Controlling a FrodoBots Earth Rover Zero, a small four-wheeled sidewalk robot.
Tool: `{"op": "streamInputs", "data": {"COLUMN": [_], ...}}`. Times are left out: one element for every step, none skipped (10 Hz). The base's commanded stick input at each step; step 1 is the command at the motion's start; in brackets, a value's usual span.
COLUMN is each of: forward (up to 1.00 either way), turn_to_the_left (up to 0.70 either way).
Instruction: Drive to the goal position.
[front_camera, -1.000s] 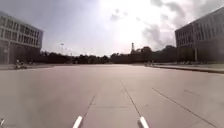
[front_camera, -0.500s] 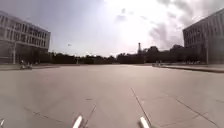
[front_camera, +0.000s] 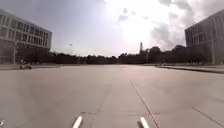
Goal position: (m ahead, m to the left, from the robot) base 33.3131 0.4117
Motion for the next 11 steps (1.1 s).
{"op": "streamInputs", "data": {"forward": [1.00,1.00,1.00,1.00,1.00,1.00,1.00,1.00,1.00,1.00,1.00], "turn_to_the_left": [-0.11,-0.36,-0.39,-0.28,-0.18,-0.04,-0.01,-0.01,-0.01,-0.01,-0.01]}}
